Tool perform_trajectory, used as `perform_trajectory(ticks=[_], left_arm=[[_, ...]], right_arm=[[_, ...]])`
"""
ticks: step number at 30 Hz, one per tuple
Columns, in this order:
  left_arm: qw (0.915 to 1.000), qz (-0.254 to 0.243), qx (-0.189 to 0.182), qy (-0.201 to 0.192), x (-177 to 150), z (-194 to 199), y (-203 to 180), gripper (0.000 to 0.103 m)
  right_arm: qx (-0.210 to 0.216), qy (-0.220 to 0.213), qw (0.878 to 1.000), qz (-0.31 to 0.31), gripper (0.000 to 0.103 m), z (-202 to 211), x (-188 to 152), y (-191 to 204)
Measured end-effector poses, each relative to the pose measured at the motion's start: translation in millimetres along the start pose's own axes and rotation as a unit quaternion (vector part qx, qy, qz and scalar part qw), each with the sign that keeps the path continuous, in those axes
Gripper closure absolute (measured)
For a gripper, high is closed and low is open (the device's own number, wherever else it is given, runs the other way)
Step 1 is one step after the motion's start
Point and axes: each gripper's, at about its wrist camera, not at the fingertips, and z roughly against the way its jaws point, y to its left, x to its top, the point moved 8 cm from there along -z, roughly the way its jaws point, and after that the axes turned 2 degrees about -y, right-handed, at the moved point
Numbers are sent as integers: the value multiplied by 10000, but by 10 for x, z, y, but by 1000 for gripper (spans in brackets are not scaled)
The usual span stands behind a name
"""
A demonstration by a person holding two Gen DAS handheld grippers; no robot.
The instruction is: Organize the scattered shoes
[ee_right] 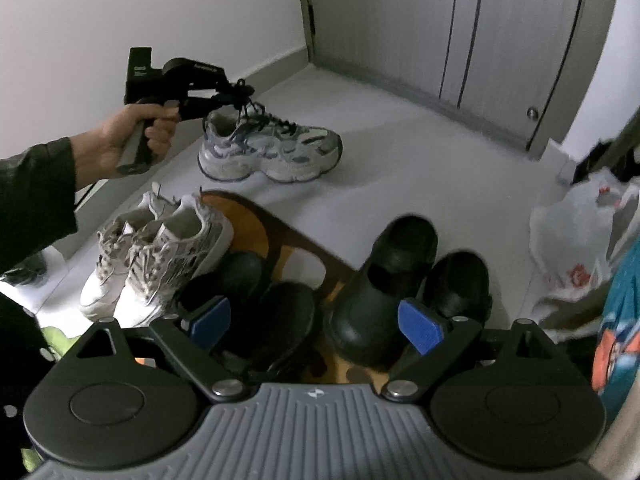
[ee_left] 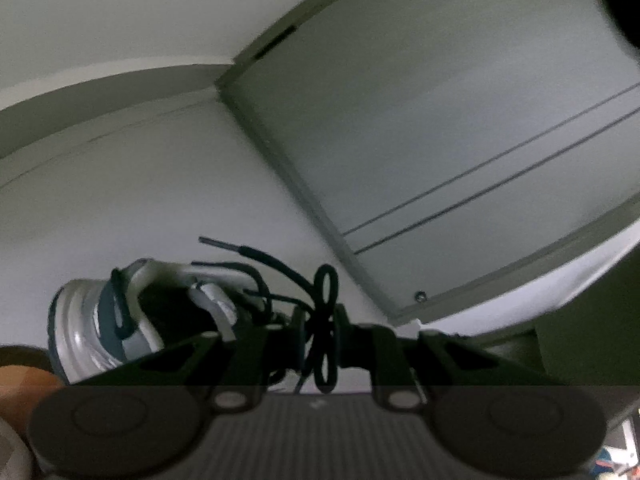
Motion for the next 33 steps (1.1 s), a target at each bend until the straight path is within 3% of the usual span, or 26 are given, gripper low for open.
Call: perform_trajectory(ticks=[3,8,12,17,21,24,28,33], left_arm=[[9998,-2,-192,53,51,109,-44,90],[9992,-81,-389,81,32,101,-137,90],[9979,-139,-618,110,-31,527,-181,90],[9975,-160,-683,88,19,792,-235,90],[9963,-50,-858,54,-12,987,-182,90],[9955,-46,-939,82,-80,1145,-310,90],[9949,-46,-1002,117,-165,1226,-335,90],[9936,-69,-1096,272,-182,1264,-338,90]], right_arm=[[-68,-20,9998,178,9,-188,74,-26],[290,-256,9988,308,8,-630,477,86],[488,-349,9955,728,8,-1025,765,271],[796,-296,9824,1664,8,-1456,1084,535],[1012,-93,9771,1869,8,-1693,1286,662],[1165,-89,9679,2225,5,-1766,1416,793],[1657,-279,9405,2954,0,-1729,1536,1009],[1961,19,9195,3407,0,-1817,1580,1127]])
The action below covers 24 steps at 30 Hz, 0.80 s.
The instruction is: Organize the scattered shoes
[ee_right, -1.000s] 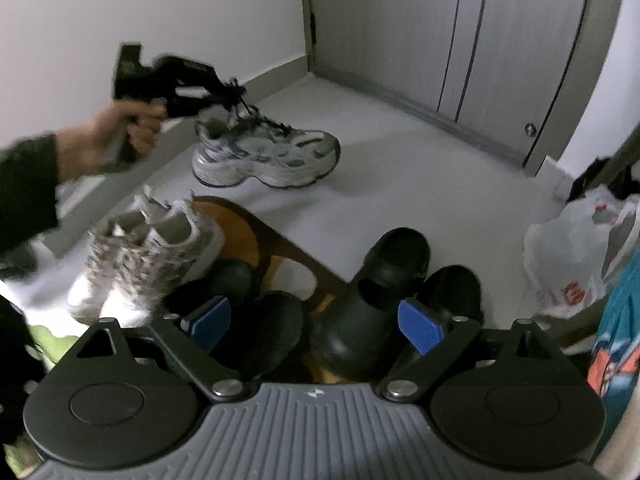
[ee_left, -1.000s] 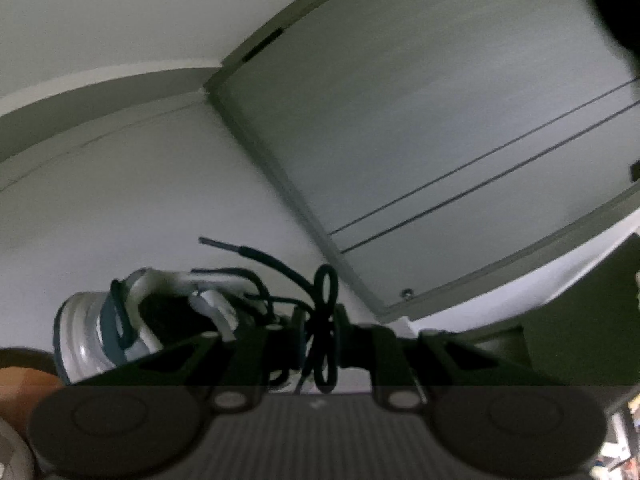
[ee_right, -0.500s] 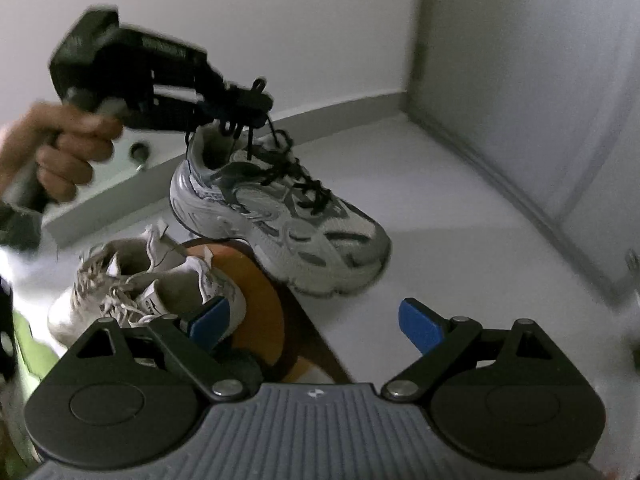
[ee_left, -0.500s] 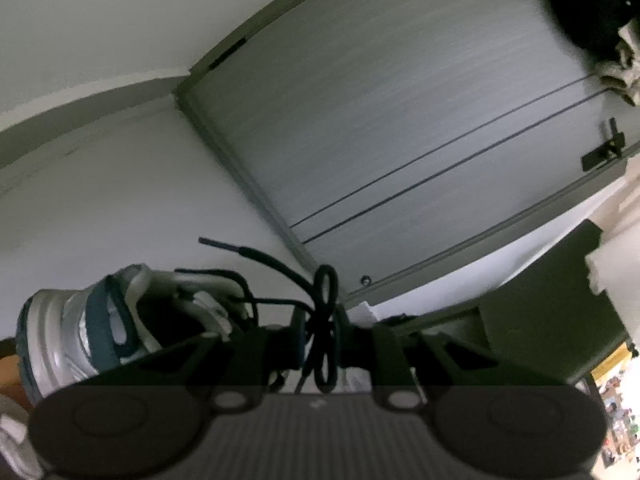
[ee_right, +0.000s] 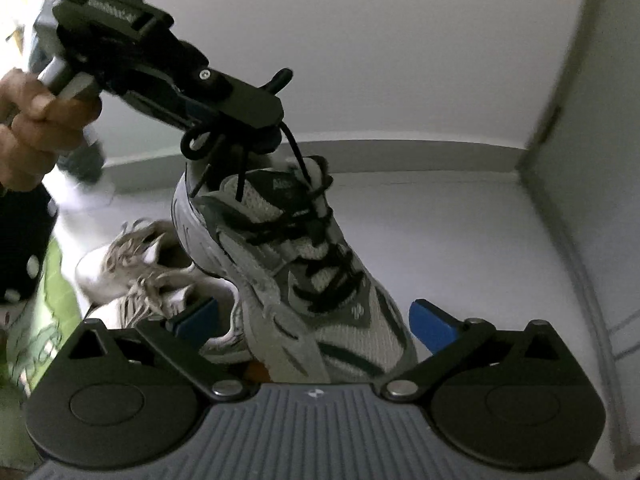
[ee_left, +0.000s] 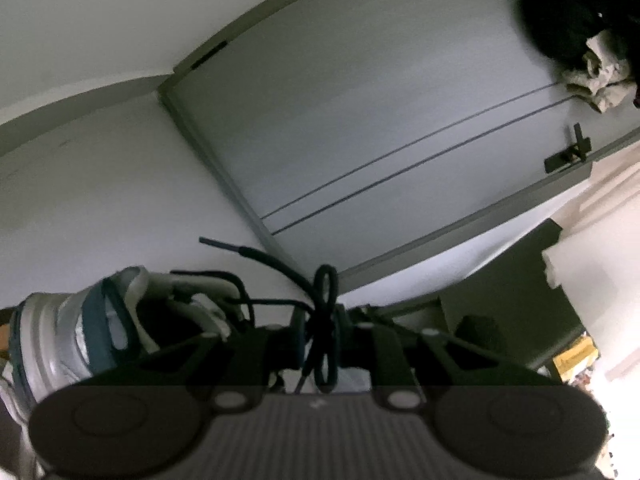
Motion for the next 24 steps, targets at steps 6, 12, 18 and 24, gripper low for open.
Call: perform_trajectory(ticks=[6,12,18,24], left_arm=[[9996,-63,-224,181,-50,-53,-73,90],[9991,-77,-351,220,-75,-96,-107,90],[9995,2,-234,212,-93,91,-83,90],[9996,57,-34,270,-154,-98,72,90]], right_arm=[[330,53,9989,317,0,-94,13,74],[446,153,9986,-229,0,-173,-47,-38],[415,101,9978,-504,0,-213,-215,-34],[366,111,9968,-697,0,-320,-439,0]])
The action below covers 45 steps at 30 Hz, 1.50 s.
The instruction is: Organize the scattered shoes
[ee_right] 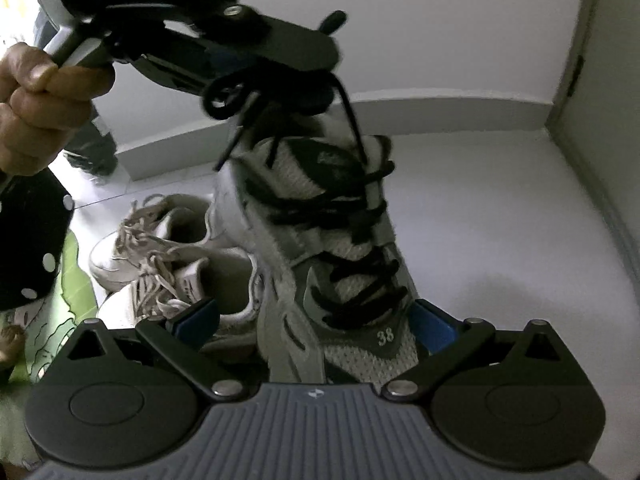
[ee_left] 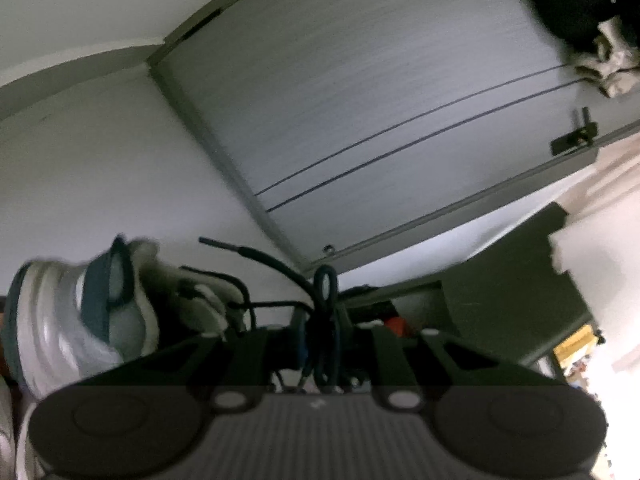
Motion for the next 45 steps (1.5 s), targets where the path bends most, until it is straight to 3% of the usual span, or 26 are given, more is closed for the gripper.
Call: perform_trajectory(ticks=[5,9,15,22,26,35,40,45], left_arm=[[9998,-131,62,169,3,-285,30,90],[9981,-382,164,447,-13,-581,-19,90],[9956,-493,144,781,-207,-883,27,90],[9888,-657,423,1275,-599,-1417,163,90],[9917,-459,294,1163,-594,-1487,247,90],[9851,-792,74,1524,-670,-1641,47,90],[9854,-704,598,1434,-625,-1750,337,89],[9825,-777,850,1464,-628,-1760,451,86]], right_arm=[[-1,-100,9989,-447,0,-59,-216,-96],[-295,-236,9956,-856,0,-103,-382,-199],[-646,-367,9798,-1859,0,-145,-727,-357],[-819,-16,9609,-2646,0,-379,-1209,-373],[-847,-153,9569,-2772,0,-423,-1247,-322],[-999,-386,9373,-3317,0,-428,-1249,-344],[-1453,-107,9304,-3363,0,-562,-1330,-338],[-1595,-259,9196,-3582,0,-538,-1346,-397]])
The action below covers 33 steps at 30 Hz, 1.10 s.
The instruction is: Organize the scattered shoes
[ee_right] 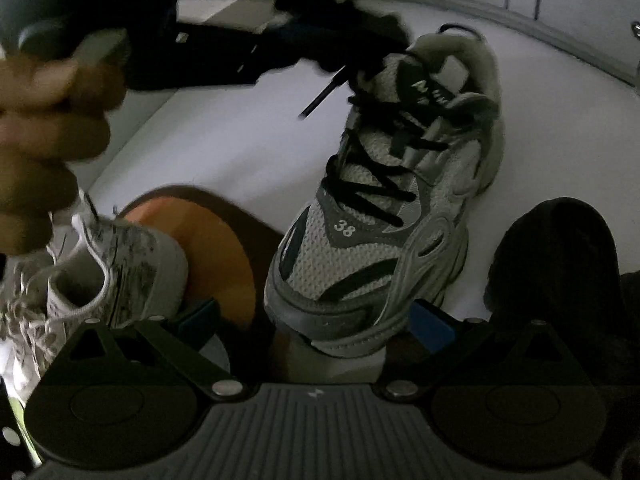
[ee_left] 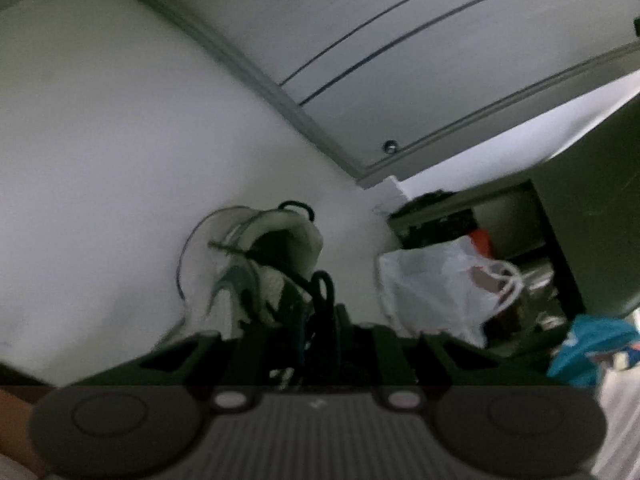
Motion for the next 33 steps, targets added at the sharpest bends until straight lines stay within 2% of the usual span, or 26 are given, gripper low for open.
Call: perform_trajectory(ticks=[1,2,3,4,5,6,10,14,17,19,23,26,27,29,33], left_arm=[[10000,-18,60,-4,6,7,8,85],[9999,-23,96,-34,13,24,10,73],[9999,5,106,-115,32,68,6,56],[9997,38,107,-218,58,130,-9,45],[9995,35,124,-277,72,168,-23,26],[9993,-39,179,-333,92,225,-53,19],[9986,-276,310,-330,128,450,-99,19],[9974,-63,530,-486,139,681,92,15],[9942,228,897,-555,94,887,340,15],[9926,328,1016,-584,55,1028,454,15],[9893,411,1261,-604,-61,1258,645,15],[9866,517,1413,-628,-152,1347,788,15],[9861,533,1439,-635,-195,1364,819,15],[9855,545,1482,-624,-275,1375,842,15],[9845,466,1549,-678,-418,1382,809,14]], right_arm=[[-81,-71,9999,-100,0,7,30,-28],[-141,-125,9997,-172,0,8,53,-52],[-217,-194,9992,-256,0,4,86,-72],[-315,-284,9985,-358,0,-9,135,-87],[-377,-336,9978,-420,0,-22,172,-92],[-431,-366,9973,-464,0,-46,211,-89],[-818,-513,9939,-530,0,-213,381,-42],[-1023,-408,9912,-740,0,-380,432,-48],[-1185,-400,9894,-744,0,-470,472,-80],[-1330,-424,9875,-728,0,-561,499,-89],[-1492,-334,9842,-899,0,-575,563,-269],[-1699,-281,9811,-878,5,-549,586,-283],[-1812,-225,9798,-813,10,-515,588,-263],[-2104,-53,9757,-605,10,-483,584,-165],[-2170,174,9732,-736,11,-417,476,-186]])
